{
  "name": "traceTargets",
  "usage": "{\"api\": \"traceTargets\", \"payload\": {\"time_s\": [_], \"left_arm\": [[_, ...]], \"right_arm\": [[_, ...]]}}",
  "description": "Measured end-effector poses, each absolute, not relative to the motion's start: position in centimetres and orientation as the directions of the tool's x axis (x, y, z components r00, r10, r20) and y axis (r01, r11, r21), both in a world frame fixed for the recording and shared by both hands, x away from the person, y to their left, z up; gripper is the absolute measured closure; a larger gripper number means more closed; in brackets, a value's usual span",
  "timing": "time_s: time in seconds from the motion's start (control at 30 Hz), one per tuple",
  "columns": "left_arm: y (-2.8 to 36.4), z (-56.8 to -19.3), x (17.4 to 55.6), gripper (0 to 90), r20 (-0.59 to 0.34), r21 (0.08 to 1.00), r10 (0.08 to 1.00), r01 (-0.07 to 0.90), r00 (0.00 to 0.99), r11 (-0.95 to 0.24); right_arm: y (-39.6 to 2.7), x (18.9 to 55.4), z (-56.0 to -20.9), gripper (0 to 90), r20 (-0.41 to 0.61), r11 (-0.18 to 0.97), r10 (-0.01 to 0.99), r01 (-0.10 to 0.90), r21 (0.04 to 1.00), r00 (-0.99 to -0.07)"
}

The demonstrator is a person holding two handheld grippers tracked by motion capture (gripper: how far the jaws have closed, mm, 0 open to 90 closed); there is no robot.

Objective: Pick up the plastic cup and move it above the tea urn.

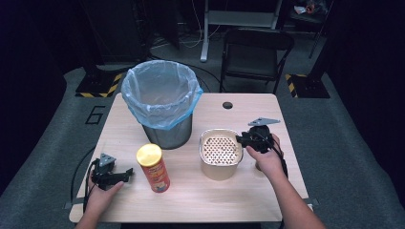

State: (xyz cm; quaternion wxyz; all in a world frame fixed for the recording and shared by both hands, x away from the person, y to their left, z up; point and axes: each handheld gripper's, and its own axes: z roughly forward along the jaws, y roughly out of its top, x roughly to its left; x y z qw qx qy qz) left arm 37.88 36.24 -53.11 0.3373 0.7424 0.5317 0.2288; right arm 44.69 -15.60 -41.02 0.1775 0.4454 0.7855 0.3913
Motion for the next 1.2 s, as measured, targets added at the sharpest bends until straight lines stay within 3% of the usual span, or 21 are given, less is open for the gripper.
{"api": "traceTargets", "payload": {"time_s": [0.07,0.17,0.6,0.73,0.83,1.0,1.2], "left_arm": [[36.2,-53.1,37.9,12.5,-0.019,0.744,0.944,0.635,0.331,-0.208],[36.2,-53.1,37.9,12.5,-0.019,0.744,0.944,0.635,0.331,-0.208],[36.2,-53.1,37.9,12.5,-0.015,0.746,0.943,0.632,0.333,-0.211],[36.2,-53.1,37.9,12.5,-0.015,0.748,0.943,0.630,0.332,-0.210],[36.2,-53.1,37.9,12.5,-0.015,0.748,0.943,0.630,0.332,-0.210],[36.2,-53.1,37.9,12.4,-0.015,0.748,0.943,0.629,0.332,-0.209],[36.2,-53.1,37.9,12.4,-0.015,0.748,0.943,0.629,0.331,-0.209]], "right_arm": [[-15.4,44.8,-41.2,74.8,0.102,0.285,0.830,0.575,0.767,-0.548],[-15.1,44.3,-41.2,73.7,0.071,0.305,0.834,0.564,0.768,-0.547],[-15.9,38.4,-41.2,69.0,0.106,0.329,0.779,0.546,0.770,-0.619],[-17.6,36.8,-40.0,54.8,0.116,0.269,0.784,0.502,0.822,-0.610],[-19.2,37.1,-39.8,36.4,0.046,0.271,0.822,0.460,0.846,-0.568],[-21.7,38.4,-40.8,17.5,-0.023,0.276,0.879,0.470,0.838,-0.476],[-22.7,40.0,-42.8,9.6,-0.054,0.285,0.912,0.533,0.797,-0.407]]}}
